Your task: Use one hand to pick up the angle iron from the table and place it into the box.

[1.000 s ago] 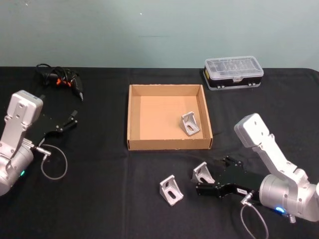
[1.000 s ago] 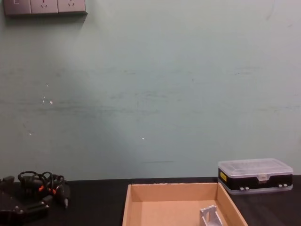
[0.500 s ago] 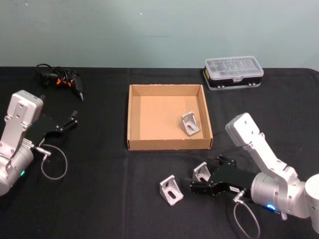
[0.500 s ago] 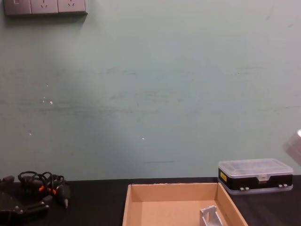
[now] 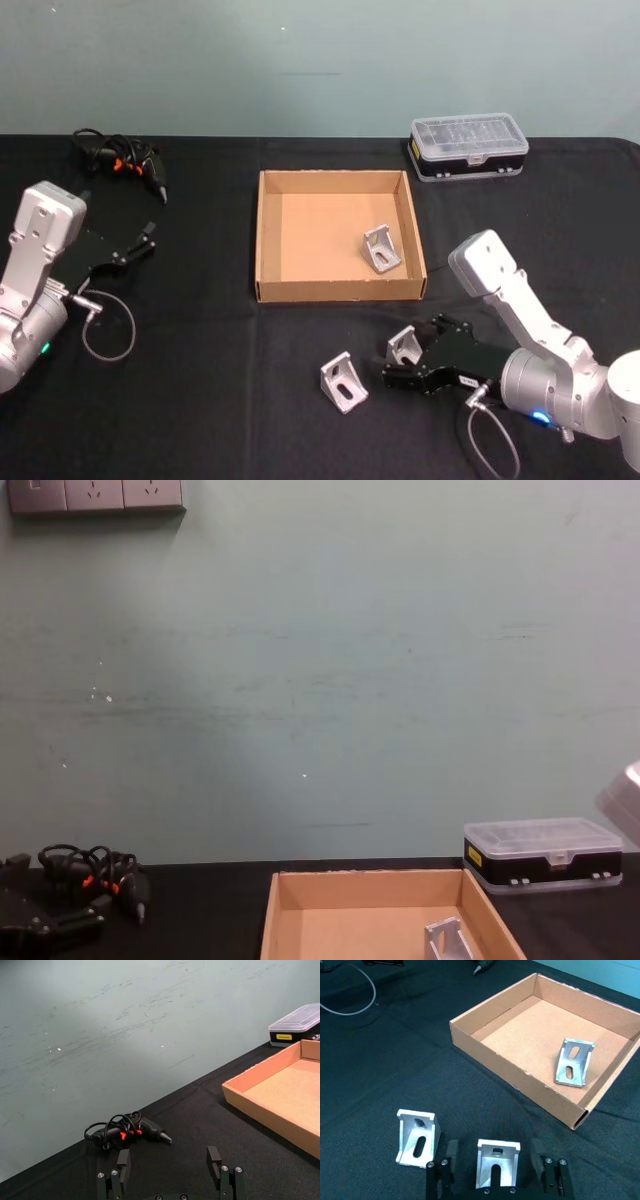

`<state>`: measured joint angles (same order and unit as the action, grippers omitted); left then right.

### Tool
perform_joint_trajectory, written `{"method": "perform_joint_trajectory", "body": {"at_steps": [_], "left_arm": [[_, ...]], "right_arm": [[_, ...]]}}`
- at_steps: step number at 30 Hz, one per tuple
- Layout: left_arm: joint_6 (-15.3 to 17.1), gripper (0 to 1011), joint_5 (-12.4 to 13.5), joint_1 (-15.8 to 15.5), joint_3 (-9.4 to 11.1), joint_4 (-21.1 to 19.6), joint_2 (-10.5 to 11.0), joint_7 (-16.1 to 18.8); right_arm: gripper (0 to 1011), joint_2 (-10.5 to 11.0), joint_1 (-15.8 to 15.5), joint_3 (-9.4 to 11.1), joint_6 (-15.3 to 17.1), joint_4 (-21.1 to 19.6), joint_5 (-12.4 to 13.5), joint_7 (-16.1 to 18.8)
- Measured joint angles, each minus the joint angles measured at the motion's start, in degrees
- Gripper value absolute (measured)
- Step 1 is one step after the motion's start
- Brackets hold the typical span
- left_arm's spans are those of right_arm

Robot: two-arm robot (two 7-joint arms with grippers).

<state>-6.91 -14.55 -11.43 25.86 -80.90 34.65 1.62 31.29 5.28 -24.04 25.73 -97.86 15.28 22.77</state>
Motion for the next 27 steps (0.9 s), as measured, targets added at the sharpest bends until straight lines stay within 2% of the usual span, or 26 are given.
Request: {"method": "perform_joint_trajectory", "body": {"at_steps": [1,3,5,6,10,13,14,16,23,27], "left_arm": [[0.0,1000,0.0,0.0,0.0,0.0,0.0,0.0],[0.0,1000,0.0,0.0,0.0,0.0,0.0,0.0],[0.0,1000,0.0,0.0,0.0,0.0,0.0,0.0],[0.0,1000,0.0,0.0,0.0,0.0,0.0,0.0],[0.0,1000,0.0,0.0,0.0,0.0,0.0,0.0],[0.0,1000,0.0,0.0,0.0,0.0,0.0,0.0],[0.0,1000,0.0,0.0,0.0,0.0,0.0,0.0],[0.0,1000,0.0,0.0,0.0,0.0,0.0,0.0],[0.0,1000,0.0,0.0,0.0,0.0,0.0,0.0],[0.0,1000,0.0,0.0,0.0,0.0,0.0,0.0]], "right_arm": [[909,-0.02,0.0,0.0,-0.03,0.03,-0.04,0.06],[825,-0.07,0.03,0.01,-0.07,0.12,-0.18,0.15],[790,-0.13,0.06,0.08,-0.16,0.25,-0.34,0.21],[734,-0.15,0.05,0.14,-0.22,0.28,-0.43,0.24],[658,-0.21,0.03,0.23,-0.35,0.33,-0.58,0.32],[565,-0.23,-0.06,0.37,-0.48,0.42,-0.78,0.44],[494,-0.24,-0.07,0.38,-0.5,0.44,-0.79,0.49],[456,-0.27,-0.1,0.44,-0.59,0.49,-0.86,0.6],[450,-0.35,-0.51,1.03,-0.95,0.11,-0.93,0.56],[450,-0.12,-0.98,1.69,-1.13,-1.59,-0.89,0.43]]}}
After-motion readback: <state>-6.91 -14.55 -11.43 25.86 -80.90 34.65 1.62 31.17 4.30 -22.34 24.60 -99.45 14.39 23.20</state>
